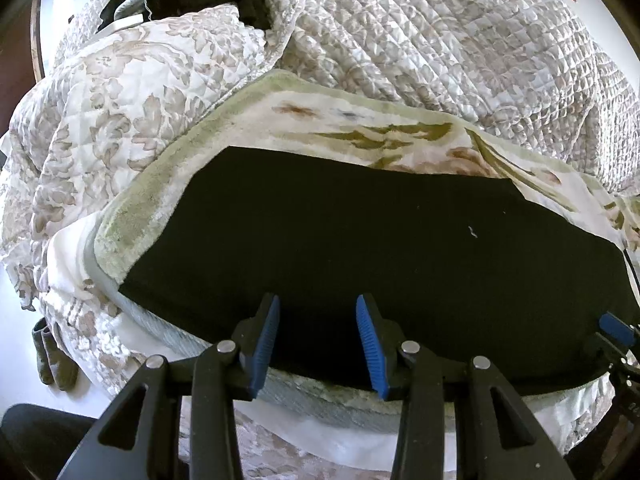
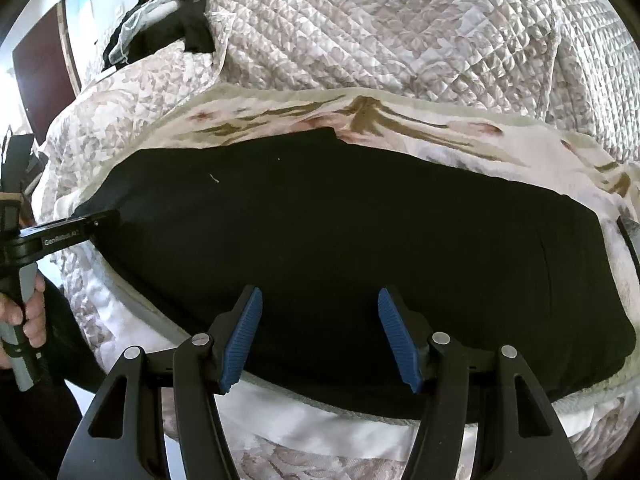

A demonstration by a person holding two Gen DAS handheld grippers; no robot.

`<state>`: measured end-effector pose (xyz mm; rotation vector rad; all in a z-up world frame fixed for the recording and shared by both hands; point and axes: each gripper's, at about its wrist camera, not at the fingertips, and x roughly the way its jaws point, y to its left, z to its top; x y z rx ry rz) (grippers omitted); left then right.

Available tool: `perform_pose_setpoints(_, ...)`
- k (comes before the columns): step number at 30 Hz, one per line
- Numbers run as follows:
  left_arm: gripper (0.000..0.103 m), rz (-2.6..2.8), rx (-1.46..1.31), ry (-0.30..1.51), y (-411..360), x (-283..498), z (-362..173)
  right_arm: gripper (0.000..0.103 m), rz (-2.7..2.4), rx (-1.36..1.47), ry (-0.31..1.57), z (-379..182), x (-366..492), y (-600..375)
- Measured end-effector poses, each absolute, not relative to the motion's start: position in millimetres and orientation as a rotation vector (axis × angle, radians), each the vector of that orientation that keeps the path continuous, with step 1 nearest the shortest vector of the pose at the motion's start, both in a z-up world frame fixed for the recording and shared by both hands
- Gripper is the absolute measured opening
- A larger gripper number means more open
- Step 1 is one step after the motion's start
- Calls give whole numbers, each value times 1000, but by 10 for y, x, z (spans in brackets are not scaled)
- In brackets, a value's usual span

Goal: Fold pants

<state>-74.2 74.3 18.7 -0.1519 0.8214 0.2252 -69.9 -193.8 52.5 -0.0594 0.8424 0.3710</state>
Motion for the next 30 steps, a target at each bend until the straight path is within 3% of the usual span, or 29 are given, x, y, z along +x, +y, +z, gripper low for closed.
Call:
perform_pose_setpoints(8, 51, 269, -170, 809, 1052, -643, 269, 61, 388, -63, 834, 574, -682, -1870)
perform_pose_setpoints(14, 63, 318, -196, 759, 1463, -532, 345, 61, 406, -81, 828, 600, -631, -1783)
perform_pose_setpoints(20, 64, 371, -261, 801, 1788, -477, 128, 61, 421, -90, 842, 554, -575, -1693)
perform_pose_setpoints(25, 73, 355, -214, 778, 1755, -433, 64, 61, 424, -85, 858, 494, -522, -1660)
perform_pose_setpoints(27, 71, 352, -199, 773, 1744, -416, 60, 61, 423, -79, 861, 477, -504, -1660)
perform_pose_setpoints(30, 49, 309, -204, 769, 1703, -405, 73, 61, 422, -64, 856, 476, -497, -1673)
